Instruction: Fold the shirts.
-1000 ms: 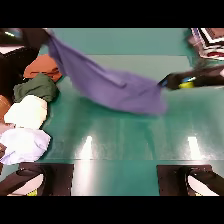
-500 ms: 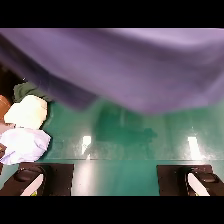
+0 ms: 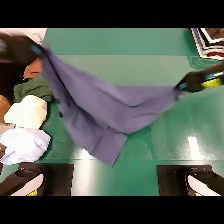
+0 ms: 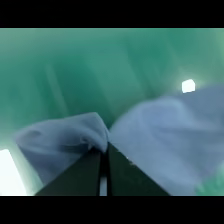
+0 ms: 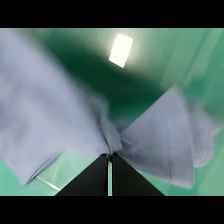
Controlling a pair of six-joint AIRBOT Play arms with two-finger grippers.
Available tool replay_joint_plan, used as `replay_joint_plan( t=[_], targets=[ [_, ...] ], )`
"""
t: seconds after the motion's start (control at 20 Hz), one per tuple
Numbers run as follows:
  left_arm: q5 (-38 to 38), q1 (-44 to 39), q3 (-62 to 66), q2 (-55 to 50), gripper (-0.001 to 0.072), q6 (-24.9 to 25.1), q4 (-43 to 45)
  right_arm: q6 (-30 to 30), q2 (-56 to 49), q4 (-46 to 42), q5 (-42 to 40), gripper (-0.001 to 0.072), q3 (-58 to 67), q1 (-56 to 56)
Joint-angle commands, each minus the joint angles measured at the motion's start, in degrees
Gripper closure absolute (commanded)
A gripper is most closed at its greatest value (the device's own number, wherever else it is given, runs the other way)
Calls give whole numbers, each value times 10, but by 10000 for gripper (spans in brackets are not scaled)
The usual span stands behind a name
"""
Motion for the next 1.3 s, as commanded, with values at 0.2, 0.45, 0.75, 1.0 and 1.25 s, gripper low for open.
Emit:
replay_joint_plan(
  t=[0.2,0.45,0.75,1.0,1.25],
  targets=[
    [70,0,-126,-91,679,21,52,-51,-135,-1,-71,282,-50,9],
    [85,0,-126,-91,679,20,67,-74,-120,3,-88,282,-76,-100],
    [104,0,-127,-92,679,16,67,-180,-171,75,-150,282,-141,-111],
    [104,0,-127,-92,679,16,67,-220,-218,43,-154,282,-114,-70],
    [104,0,-126,-92,679,16,67,-238,-232,30,-163,654,-111,-43]
  ],
)
